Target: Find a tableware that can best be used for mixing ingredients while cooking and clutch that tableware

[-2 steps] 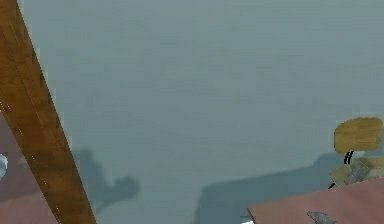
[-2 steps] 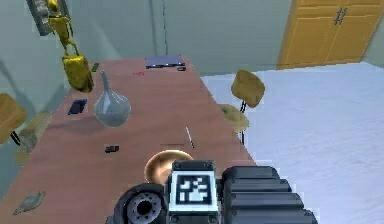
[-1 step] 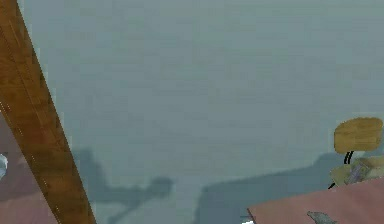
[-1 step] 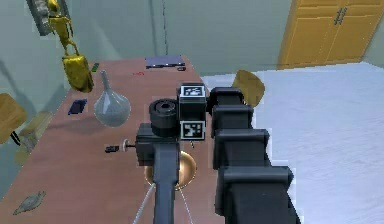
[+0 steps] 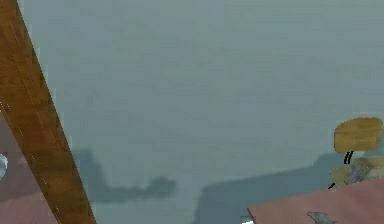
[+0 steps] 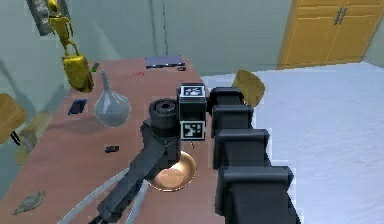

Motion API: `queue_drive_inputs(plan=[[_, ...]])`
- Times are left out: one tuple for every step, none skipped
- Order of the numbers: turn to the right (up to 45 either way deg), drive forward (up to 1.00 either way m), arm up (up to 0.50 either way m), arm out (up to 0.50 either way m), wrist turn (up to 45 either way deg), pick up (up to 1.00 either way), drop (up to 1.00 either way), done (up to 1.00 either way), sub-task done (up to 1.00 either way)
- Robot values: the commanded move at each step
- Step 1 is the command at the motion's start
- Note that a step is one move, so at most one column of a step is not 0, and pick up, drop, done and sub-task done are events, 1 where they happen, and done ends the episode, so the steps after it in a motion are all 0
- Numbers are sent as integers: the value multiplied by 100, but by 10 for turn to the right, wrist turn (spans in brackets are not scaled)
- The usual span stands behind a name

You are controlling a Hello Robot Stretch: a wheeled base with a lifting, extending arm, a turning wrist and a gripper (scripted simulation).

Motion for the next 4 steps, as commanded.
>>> queue_drive_inputs(plan=[[0, 0, 0, 0, 450, 0, 0, 0, 0], [0, 0, 0, 0, 450, 0, 0, 0, 0], [0, 0, 0, 0, 270, 0, 0, 0, 0], [0, 0, -26, 0, 0, 0, 0, 0, 0]])
